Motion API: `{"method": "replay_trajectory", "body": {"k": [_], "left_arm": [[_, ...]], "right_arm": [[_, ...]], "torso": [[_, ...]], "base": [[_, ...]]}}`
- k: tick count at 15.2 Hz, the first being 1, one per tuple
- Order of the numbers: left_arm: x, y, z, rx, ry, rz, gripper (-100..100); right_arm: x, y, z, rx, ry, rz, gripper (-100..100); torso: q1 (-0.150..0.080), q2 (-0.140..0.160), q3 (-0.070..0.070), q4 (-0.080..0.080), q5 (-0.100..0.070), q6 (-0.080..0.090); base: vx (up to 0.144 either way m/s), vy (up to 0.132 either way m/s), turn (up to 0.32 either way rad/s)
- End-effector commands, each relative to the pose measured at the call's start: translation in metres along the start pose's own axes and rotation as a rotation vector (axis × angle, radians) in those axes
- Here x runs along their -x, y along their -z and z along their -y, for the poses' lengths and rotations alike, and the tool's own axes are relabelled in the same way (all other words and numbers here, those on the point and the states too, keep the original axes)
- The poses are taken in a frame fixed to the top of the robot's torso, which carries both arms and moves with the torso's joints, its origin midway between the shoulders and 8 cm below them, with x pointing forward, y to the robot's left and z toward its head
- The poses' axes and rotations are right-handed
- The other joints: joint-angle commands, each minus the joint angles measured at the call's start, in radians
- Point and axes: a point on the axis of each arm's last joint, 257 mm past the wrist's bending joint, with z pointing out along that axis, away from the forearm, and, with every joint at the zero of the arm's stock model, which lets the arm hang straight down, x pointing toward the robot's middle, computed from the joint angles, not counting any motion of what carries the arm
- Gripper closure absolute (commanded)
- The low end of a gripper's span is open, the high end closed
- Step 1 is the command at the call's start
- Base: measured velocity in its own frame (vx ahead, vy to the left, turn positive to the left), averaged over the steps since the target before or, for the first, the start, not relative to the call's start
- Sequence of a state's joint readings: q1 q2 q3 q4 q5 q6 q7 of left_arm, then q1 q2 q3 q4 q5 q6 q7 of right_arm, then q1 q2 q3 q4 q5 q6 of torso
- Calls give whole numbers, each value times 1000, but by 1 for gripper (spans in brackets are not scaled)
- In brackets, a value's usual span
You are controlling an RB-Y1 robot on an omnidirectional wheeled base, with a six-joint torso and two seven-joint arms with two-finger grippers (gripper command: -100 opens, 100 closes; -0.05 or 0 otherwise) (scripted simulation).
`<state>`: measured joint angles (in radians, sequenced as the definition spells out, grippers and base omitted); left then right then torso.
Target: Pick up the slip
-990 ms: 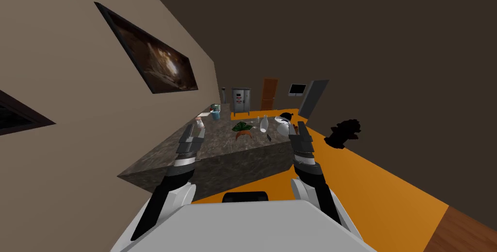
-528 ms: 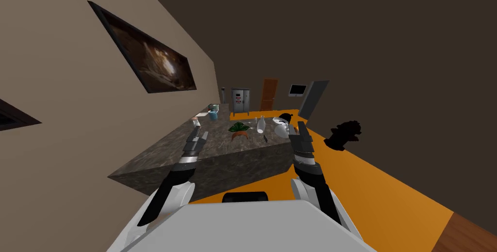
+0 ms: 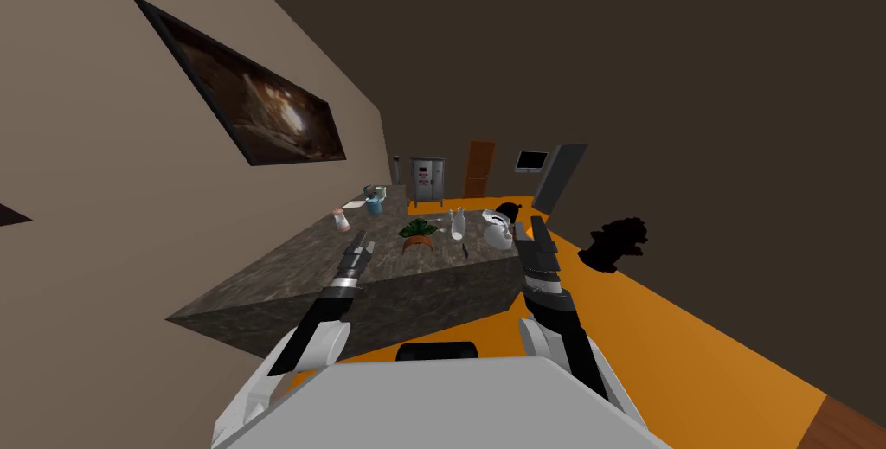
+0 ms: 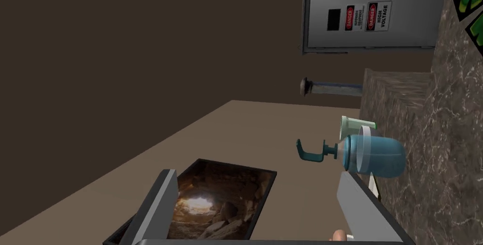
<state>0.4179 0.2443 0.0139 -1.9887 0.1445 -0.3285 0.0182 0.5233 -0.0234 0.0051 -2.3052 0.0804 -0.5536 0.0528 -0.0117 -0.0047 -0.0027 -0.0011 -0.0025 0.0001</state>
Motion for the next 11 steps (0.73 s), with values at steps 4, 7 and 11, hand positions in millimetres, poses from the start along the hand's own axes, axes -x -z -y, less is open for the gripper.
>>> {"method": "replay_trajectory", "body": {"k": [4, 7, 11], "left_arm": [[10, 3, -53, 129, 10, 19, -100], [12, 4, -72, 174, 21, 31, -100], [13, 8, -106, 254, 53, 59, -100]], "right_arm": [[0, 0, 0, 0, 0, 0, 0], [0, 0, 0, 0, 0, 0, 0], [0, 0, 0, 0, 0, 0, 0]], "torso": [[-1, 0, 0, 0, 0, 0], [2, 1, 0, 0, 0, 0], [2, 0, 0, 0, 0, 0]], "base": [[50, -162, 25], [47, -112, 15], [58, -128, 20]]}}
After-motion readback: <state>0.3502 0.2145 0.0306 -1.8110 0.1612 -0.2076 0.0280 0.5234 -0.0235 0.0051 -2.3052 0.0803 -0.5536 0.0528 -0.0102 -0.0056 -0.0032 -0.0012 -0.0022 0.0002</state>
